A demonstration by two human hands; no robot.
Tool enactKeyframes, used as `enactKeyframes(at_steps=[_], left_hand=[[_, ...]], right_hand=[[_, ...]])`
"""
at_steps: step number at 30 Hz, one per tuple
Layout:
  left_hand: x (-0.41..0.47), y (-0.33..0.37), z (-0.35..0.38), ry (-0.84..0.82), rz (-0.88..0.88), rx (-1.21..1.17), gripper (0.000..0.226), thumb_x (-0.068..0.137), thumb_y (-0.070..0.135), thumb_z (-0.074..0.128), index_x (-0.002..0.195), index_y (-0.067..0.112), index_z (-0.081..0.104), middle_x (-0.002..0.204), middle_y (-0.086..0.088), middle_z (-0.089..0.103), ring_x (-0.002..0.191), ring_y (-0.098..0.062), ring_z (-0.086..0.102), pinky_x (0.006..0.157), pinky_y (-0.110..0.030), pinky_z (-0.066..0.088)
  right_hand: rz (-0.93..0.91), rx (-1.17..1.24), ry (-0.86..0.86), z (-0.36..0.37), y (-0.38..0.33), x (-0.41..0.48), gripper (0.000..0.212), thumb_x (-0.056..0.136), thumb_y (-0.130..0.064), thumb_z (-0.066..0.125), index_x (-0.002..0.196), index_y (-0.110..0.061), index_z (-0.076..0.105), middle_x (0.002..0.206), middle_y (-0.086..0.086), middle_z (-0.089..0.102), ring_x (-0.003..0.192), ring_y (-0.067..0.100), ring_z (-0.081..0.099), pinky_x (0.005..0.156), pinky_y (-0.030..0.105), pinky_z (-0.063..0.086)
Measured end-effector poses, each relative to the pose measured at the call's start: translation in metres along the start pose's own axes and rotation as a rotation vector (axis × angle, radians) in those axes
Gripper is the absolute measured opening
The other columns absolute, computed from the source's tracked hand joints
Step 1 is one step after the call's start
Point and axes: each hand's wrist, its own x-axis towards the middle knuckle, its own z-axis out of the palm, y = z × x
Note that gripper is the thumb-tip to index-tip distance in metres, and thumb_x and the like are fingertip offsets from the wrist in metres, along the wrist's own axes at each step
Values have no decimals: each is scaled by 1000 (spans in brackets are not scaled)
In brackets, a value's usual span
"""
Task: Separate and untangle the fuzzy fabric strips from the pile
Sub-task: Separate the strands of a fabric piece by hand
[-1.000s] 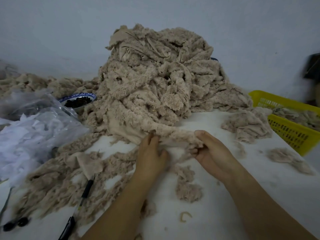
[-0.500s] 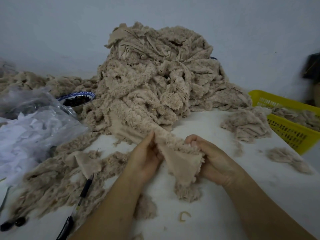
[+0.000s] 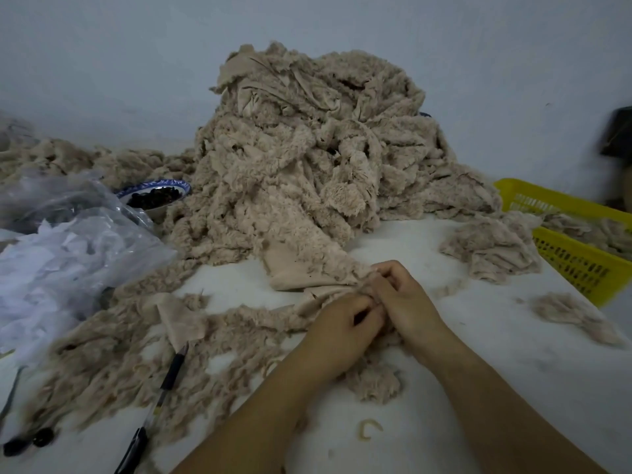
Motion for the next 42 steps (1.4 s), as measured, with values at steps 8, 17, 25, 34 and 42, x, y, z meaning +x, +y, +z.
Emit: enactKeyframes(at_steps=[8, 17, 25, 34, 42], left_hand=[[14, -5, -27, 263, -401, -1209, 24, 82, 35, 69, 74, 12, 64, 64, 0, 57, 53, -8, 50, 42, -18, 40], [18, -24, -62, 616, -404, -1434, 35, 103, 20, 43, 68, 17, 42, 59, 2, 39, 40, -8, 32, 35, -17, 29], [16, -15, -46, 487, -444, -1361, 64, 97, 60, 41, 117, 3, 63, 98, -8, 70, 80, -17, 65, 64, -26, 55], [16, -4, -34, 334, -452, -1298, 25, 88, 29, 64, 100, 8, 70, 89, -8, 71, 73, -16, 68, 63, -29, 56], [14, -4, -38, 376, -366, -1362, 30, 101, 33, 50, 112, 12, 69, 105, -7, 75, 86, -17, 72, 81, -36, 60]], right_hand=[[-145, -131, -76, 13, -1, -8, 27, 103, -37, 47, 80, -22, 51, 55, -16, 43, 49, 1, 37, 47, 12, 32], [176, 249, 475, -26, 4, 13, 43, 104, -44, 41, 73, -17, 53, 73, 3, 54, 69, 21, 53, 69, 34, 44], [290, 388, 201, -15, 1, 10, 49, 95, -61, 47, 114, -21, 68, 93, -1, 77, 86, 18, 74, 78, 38, 61], [195, 272, 172, -3, -3, 2, 52, 87, -67, 52, 108, -23, 70, 95, -3, 76, 89, 11, 72, 82, 35, 57], [80, 155, 322, -6, -3, 1, 57, 92, -56, 56, 45, -26, 46, 43, -12, 45, 40, 8, 46, 40, 12, 37]])
